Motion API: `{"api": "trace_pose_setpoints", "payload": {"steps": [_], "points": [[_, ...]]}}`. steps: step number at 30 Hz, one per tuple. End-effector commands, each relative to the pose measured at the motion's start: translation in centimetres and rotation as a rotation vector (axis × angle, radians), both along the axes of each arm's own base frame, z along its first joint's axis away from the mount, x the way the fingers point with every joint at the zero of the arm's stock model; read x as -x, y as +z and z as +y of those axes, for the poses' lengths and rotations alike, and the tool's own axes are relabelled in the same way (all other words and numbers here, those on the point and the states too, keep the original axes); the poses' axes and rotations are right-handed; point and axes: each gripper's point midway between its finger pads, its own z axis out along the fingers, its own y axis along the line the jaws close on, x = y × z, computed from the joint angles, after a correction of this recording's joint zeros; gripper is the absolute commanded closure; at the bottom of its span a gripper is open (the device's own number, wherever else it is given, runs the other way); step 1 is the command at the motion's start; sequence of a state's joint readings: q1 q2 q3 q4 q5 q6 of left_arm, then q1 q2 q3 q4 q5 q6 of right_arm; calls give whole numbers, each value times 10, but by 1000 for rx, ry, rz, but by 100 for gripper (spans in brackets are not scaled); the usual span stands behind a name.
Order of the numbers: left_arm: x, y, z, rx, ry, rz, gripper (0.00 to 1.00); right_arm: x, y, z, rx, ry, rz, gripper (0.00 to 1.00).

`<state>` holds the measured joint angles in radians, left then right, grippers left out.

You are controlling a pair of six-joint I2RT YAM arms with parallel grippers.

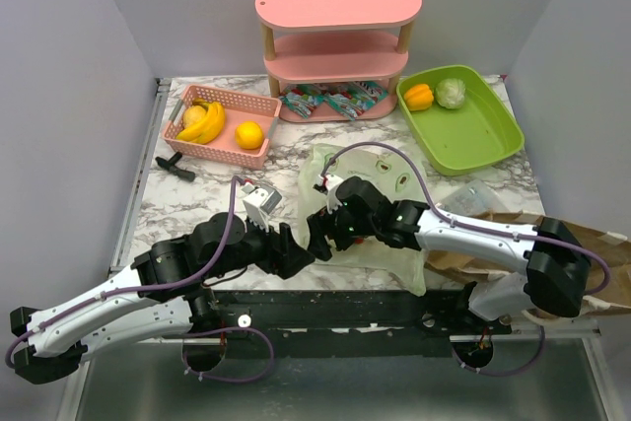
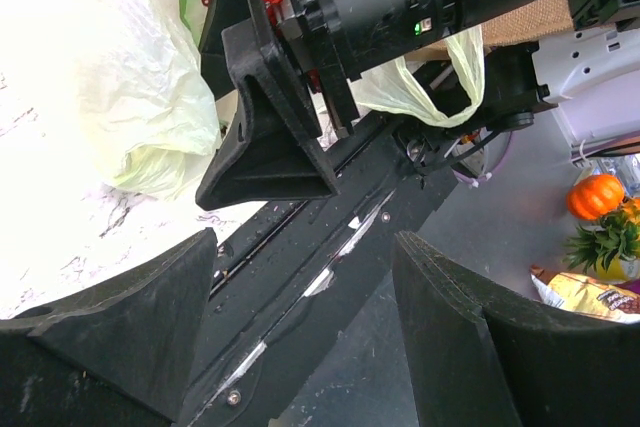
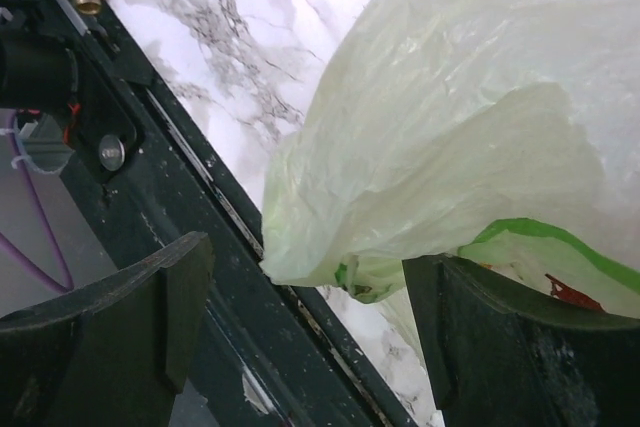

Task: Place the food into the grocery bag and tie it
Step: Adjust the grocery bag at the center of the board.

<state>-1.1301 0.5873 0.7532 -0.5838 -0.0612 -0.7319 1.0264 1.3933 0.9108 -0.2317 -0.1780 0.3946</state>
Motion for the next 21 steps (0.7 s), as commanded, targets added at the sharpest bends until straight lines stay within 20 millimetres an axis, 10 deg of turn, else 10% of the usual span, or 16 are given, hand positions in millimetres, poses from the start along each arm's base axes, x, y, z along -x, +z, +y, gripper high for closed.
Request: {"api": "trace_pose_setpoints", "payload": {"steps": [1, 12, 21], "points": [[-1, 4, -3, 19, 2, -9, 29, 4, -11, 3, 4, 19, 11, 17], [-2, 5, -4, 25, 3, -13, 29, 28, 32, 26, -222, 71, 99, 18], [-2, 28, 7, 47, 20, -46, 30, 43, 61, 53, -382, 136, 222, 47]]}}
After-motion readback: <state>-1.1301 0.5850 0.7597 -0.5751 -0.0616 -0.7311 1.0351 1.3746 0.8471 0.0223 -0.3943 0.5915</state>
